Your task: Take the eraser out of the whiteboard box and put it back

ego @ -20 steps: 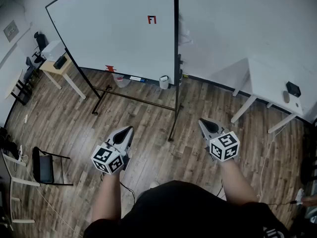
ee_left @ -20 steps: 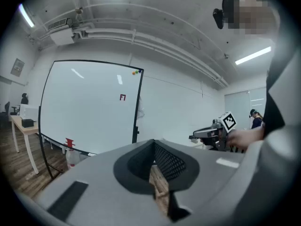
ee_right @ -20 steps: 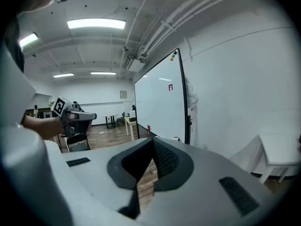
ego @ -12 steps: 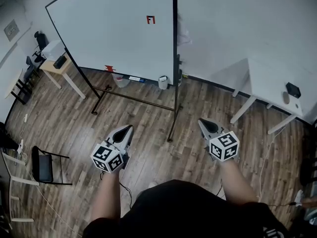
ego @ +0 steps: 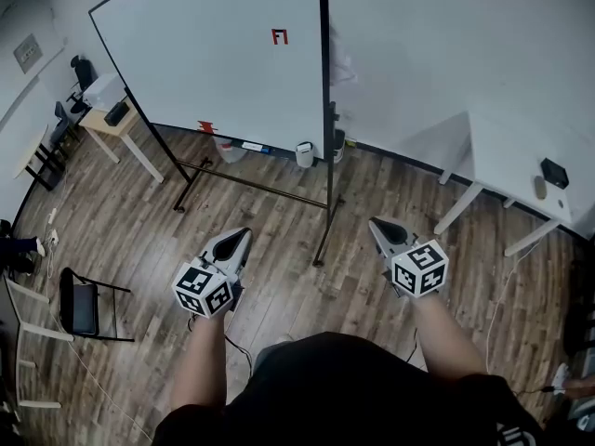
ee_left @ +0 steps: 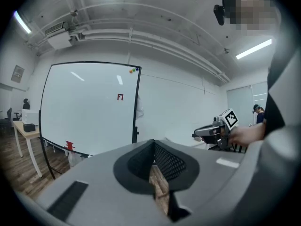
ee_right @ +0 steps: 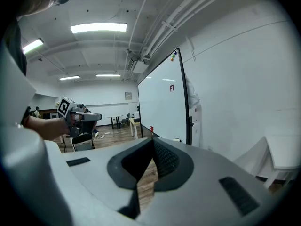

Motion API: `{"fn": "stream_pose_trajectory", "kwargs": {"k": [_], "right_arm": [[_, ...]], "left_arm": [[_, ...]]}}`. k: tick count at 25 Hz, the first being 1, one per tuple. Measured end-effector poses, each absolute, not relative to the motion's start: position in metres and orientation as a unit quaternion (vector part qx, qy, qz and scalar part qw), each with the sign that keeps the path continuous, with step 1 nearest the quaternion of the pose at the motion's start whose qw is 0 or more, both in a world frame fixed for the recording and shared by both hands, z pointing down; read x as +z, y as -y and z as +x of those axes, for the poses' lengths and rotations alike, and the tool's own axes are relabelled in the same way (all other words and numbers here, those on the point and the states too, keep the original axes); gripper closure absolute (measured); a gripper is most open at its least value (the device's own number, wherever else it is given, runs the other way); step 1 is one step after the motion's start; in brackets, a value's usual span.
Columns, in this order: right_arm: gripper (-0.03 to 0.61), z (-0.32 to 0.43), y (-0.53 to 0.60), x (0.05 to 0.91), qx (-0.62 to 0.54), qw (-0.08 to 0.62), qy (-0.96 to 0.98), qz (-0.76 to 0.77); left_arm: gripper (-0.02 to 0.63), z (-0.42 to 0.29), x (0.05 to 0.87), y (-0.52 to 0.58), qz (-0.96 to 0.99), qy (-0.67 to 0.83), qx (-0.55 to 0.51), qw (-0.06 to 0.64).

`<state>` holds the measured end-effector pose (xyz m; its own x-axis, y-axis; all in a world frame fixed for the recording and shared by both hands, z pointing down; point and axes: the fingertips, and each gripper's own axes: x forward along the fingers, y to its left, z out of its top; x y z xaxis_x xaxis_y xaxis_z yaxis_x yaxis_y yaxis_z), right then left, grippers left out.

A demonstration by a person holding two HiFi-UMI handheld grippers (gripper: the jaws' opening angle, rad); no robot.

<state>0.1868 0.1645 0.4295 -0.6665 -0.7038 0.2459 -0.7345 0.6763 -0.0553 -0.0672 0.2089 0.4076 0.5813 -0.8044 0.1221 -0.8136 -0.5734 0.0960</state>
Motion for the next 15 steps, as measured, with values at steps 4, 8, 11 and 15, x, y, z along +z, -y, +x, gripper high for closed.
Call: {"fn": "stream_pose_trajectory", "kwargs": {"k": [4, 8, 11, 15], "right_arm": [[0.583, 0.188, -0.158, 0.433, 0.082, 0.104, 0.909, 0.396], [0.582, 0.183, -0.149, 0.435, 0.084, 0.107, 0.908, 0.397], [0.581, 0.178, -0.14, 0.439, 0.084, 0.109, 0.907, 0.397], [0.583, 0.169, -0.123, 0.445, 0.085, 0.116, 0.904, 0.402]], "left_arm": [[0.603, -0.068, 0.405, -0.202, 0.884, 0.46, 0.036, 0.069], [0.603, -0.075, 0.404, -0.193, 0.884, 0.462, 0.035, 0.067], [0.603, -0.078, 0.411, -0.182, 0.884, 0.46, 0.036, 0.07], [0.603, -0.084, 0.418, -0.159, 0.888, 0.453, 0.035, 0.073]]}}
